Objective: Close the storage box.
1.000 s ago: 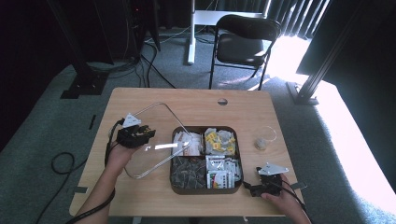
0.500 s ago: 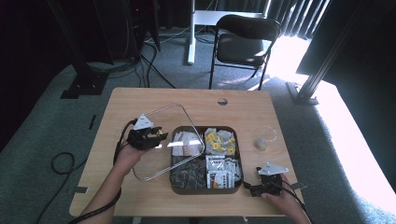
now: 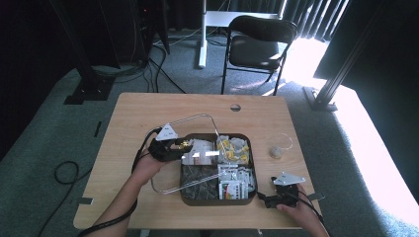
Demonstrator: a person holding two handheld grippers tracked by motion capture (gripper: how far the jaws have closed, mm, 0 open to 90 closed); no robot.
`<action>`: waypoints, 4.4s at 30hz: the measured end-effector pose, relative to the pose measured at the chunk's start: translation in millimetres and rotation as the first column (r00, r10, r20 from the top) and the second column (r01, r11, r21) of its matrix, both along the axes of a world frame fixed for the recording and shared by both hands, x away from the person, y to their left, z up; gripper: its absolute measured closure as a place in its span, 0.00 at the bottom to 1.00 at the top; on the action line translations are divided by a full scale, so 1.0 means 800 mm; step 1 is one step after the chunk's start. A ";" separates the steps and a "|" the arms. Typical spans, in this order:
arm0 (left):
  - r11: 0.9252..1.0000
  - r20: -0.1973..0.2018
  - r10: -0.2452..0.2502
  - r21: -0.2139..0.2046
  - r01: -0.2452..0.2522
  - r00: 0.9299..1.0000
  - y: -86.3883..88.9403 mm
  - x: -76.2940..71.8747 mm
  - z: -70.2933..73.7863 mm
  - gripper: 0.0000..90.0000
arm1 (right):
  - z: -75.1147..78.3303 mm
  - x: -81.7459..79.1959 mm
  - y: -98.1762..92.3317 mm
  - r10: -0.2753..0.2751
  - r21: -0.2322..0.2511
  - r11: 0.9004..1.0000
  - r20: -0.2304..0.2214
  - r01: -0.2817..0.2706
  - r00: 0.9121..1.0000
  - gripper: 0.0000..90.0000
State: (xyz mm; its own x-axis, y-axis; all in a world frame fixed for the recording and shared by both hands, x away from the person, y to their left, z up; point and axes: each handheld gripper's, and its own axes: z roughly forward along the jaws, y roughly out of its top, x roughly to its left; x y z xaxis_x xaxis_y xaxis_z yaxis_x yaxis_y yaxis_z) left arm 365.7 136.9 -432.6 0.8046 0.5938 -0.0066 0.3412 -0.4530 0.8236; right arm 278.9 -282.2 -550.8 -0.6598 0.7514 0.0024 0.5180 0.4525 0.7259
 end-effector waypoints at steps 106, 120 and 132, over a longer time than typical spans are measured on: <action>0.996 -0.031 -0.074 0.042 0.075 0.997 -0.080 0.009 -0.040 0.01 | 0.000 0.000 -0.001 0.000 0.001 1.000 0.001 0.000 1.000 0.15; 0.999 -0.001 0.033 0.026 -0.033 0.999 -0.035 0.007 -0.037 0.01 | 0.000 -0.001 0.000 -0.001 0.001 1.000 0.001 0.001 1.000 0.15; 0.993 0.005 0.120 0.014 -0.120 0.993 0.010 0.003 -0.042 0.01 | 0.000 0.000 0.000 -0.001 0.001 1.000 0.001 0.001 1.000 0.15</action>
State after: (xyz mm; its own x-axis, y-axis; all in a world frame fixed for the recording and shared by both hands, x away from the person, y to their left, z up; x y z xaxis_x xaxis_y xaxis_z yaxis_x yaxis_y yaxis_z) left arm 367.8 144.7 -466.5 0.7272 0.6864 0.0053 0.3907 -0.4202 0.8190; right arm 278.5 -282.6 -550.9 -0.6593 0.7519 0.0030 0.5178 0.4511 0.7269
